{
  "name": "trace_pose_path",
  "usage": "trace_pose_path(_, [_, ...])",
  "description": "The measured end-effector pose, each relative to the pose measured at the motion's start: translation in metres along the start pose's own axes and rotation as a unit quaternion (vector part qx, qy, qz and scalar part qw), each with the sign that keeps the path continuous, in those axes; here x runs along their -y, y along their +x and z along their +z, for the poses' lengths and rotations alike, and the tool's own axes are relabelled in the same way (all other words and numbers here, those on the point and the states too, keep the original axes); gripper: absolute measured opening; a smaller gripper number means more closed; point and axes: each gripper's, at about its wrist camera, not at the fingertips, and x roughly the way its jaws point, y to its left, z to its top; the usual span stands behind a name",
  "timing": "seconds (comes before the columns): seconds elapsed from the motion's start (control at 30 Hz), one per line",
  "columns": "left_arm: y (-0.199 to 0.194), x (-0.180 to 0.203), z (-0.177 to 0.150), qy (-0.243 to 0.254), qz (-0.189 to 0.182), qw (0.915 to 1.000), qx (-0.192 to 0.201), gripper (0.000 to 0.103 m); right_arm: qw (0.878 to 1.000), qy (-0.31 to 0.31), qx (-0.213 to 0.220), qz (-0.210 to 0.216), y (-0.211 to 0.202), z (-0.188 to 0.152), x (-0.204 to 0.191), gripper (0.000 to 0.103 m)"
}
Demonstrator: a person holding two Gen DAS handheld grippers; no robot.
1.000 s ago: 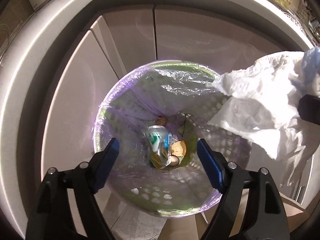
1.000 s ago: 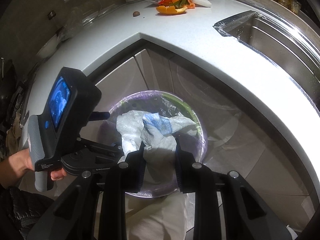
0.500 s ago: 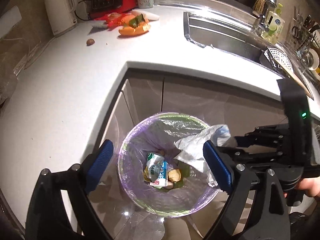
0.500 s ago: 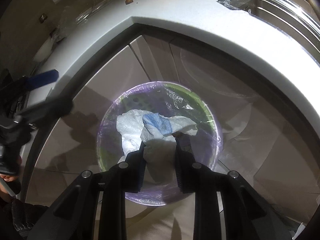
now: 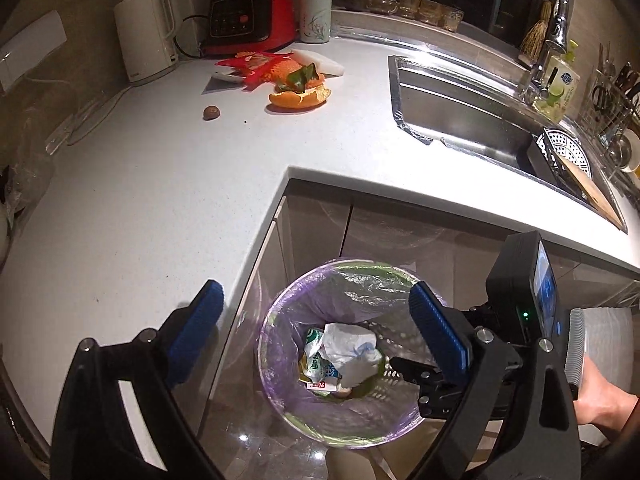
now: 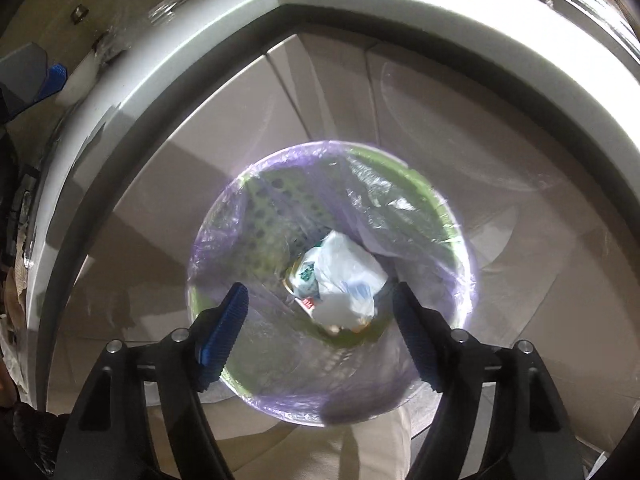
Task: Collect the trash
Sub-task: 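Move both tools back over the counter toward the brown nut and orange peel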
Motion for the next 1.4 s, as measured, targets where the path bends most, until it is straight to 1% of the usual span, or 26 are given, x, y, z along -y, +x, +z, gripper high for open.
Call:
trace_pose_path(0.17, [0.003, -0.008, 0.015, -0.005, 0.000, 0.9999, 0.010, 0.090, 0.999, 0.010, 0.030, -0.015, -0.024, 0.014, 0.007, 0.077])
trace_pose_path(0.27, [0.005, -0.015, 0.031, -0.011, 0.006, 0.9997, 0.023, 0.093, 0.998, 0.005, 0.060, -0.028, -0.049, 0.026, 0.009, 0.082])
trace_pose_path(0.33, [0.008, -0.022, 0.045, -0.018, 0.016, 0.9991, 0.035, 0.095, 0.996, 0.001, 0.079, -0.036, -0.065, 0.036, 0.011, 0.084])
trace_pose_path(0.43, [0.017, -0.038, 0.068, -0.033, 0.028, 0.9979, 0.049, 0.095, 0.994, -0.003, 0.103, -0.038, -0.084, 0.054, 0.015, 0.086])
trace_pose_path(0.53, [0.033, -0.057, 0.092, -0.050, 0.040, 0.9965, 0.055, 0.095, 0.993, -0.009, 0.114, -0.039, -0.095, 0.071, 0.020, 0.087])
trace_pose_path(0.6, [0.048, -0.071, 0.106, -0.058, 0.053, 0.9955, 0.052, 0.095, 0.992, -0.016, 0.117, -0.036, -0.099, 0.081, 0.024, 0.087])
trace_pose_path(0.63, [0.057, -0.079, 0.113, -0.064, 0.053, 0.9954, 0.048, 0.095, 0.992, -0.019, 0.117, -0.036, -0.099, 0.085, 0.026, 0.087])
trace_pose_path(0.7, [0.073, -0.096, 0.126, -0.076, 0.045, 0.9953, 0.039, 0.095, 0.993, -0.024, 0.114, -0.033, -0.099, 0.095, 0.029, 0.087])
trace_pose_path(0.77, [0.088, -0.112, 0.138, -0.099, 0.050, 0.9932, 0.037, 0.095, 0.993, -0.032, 0.111, -0.031, -0.097, 0.101, 0.033, 0.087])
trace_pose_path(0.83, [0.104, -0.129, 0.148, -0.120, 0.046, 0.9913, 0.030, 0.095, 0.993, -0.039, 0.107, -0.029, -0.096, 0.110, 0.038, 0.087])
trace_pose_path(0.93, [0.125, -0.145, 0.163, -0.135, 0.044, 0.9896, 0.022, 0.095, 0.993, -0.044, 0.105, -0.021, -0.093, 0.122, 0.046, 0.087])
trace_pose_path(1.1, [0.152, -0.150, 0.182, -0.123, 0.044, 0.9914, 0.011, 0.095, 0.994, -0.047, 0.103, -0.011, -0.087, 0.143, 0.061, 0.087])
trace_pose_path(1.17, [0.161, -0.149, 0.186, -0.118, 0.041, 0.9922, 0.006, 0.093, 0.994, -0.046, 0.103, -0.010, -0.085, 0.151, 0.068, 0.087])
trace_pose_path(1.23, [0.167, -0.147, 0.188, -0.113, 0.041, 0.9928, 0.002, 0.086, 0.994, -0.043, 0.104, -0.005, -0.084, 0.157, 0.075, 0.087])
trace_pose_path(1.4, [0.180, -0.145, 0.190, -0.107, 0.044, 0.9932, -0.013, 0.076, 0.994, -0.039, 0.107, 0.003, -0.084, 0.167, 0.089, 0.087])
